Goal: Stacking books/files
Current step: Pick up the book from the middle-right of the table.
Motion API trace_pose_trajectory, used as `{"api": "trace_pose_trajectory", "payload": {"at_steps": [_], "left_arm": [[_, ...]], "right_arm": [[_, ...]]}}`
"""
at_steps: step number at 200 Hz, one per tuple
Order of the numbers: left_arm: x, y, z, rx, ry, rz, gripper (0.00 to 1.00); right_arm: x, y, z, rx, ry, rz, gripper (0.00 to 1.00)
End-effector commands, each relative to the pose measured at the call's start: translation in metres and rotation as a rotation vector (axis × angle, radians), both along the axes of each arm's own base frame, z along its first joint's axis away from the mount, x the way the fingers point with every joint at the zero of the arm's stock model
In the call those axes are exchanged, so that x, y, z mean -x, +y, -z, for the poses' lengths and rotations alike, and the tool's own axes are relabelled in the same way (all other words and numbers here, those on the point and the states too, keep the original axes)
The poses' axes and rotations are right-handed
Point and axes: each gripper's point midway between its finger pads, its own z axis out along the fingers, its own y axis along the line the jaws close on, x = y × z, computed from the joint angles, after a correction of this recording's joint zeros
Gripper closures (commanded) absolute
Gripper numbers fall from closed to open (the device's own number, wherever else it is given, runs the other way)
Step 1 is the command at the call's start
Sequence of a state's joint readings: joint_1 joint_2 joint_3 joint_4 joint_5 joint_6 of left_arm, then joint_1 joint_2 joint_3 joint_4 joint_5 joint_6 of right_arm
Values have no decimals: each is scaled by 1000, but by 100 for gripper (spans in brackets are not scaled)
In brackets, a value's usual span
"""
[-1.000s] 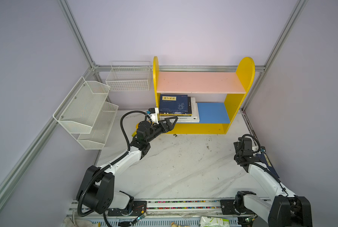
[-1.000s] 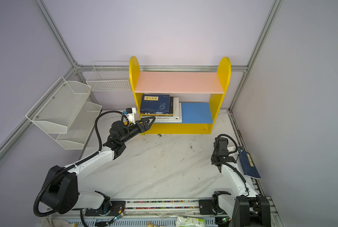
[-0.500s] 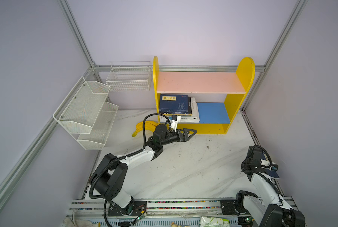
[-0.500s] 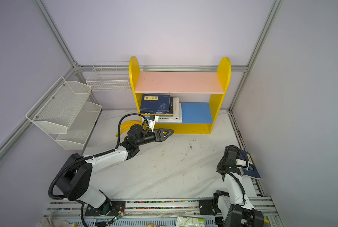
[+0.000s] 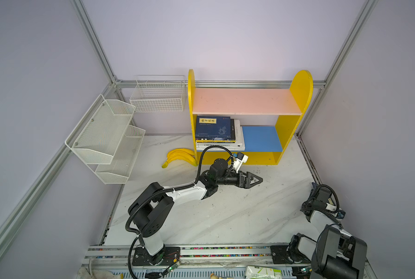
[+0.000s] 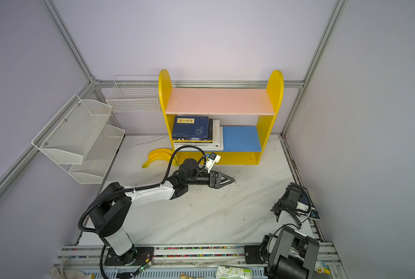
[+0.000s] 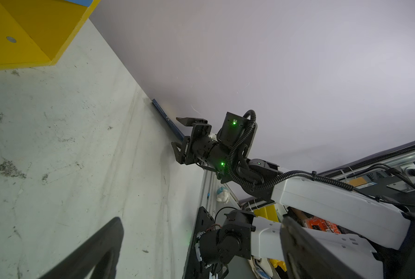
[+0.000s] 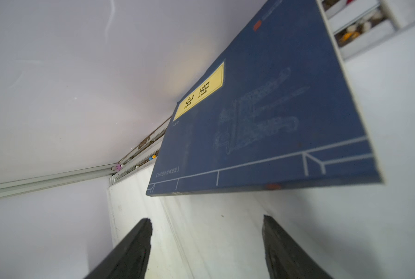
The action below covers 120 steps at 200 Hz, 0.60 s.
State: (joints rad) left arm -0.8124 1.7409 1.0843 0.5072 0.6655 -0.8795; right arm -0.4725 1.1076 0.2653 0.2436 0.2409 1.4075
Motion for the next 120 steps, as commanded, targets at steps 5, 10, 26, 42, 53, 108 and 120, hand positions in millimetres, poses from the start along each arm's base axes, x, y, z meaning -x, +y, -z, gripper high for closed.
{"api": "trace_pose_trajectory", "payload": {"at_steps": [5, 10, 26, 42, 53, 108, 120], "left_arm": [[-8, -9, -54, 84, -109, -2, 0], [-9, -9, -54, 83, -109, -7, 0], [-10, -9, -55, 80, -111, -11, 0], [-11, -9, -55, 75, -108, -17, 0], [-12, -9, -54, 71, -105, -20, 1], [-15, -9, -52, 61, -96, -38, 0], [-15, -9, -52, 62, -93, -38, 1]], "right_arm": [[-2, -4, -4, -13, -101, 53, 29], [-1, -4, -1, -20, -104, 63, 30], [0, -6, 1, -26, -121, 79, 32], [2, -9, 5, -37, -133, 106, 34], [4, -11, 8, -41, -139, 122, 36], [16, -25, 13, -41, -154, 191, 47], [17, -28, 15, -45, -157, 195, 52]]}}
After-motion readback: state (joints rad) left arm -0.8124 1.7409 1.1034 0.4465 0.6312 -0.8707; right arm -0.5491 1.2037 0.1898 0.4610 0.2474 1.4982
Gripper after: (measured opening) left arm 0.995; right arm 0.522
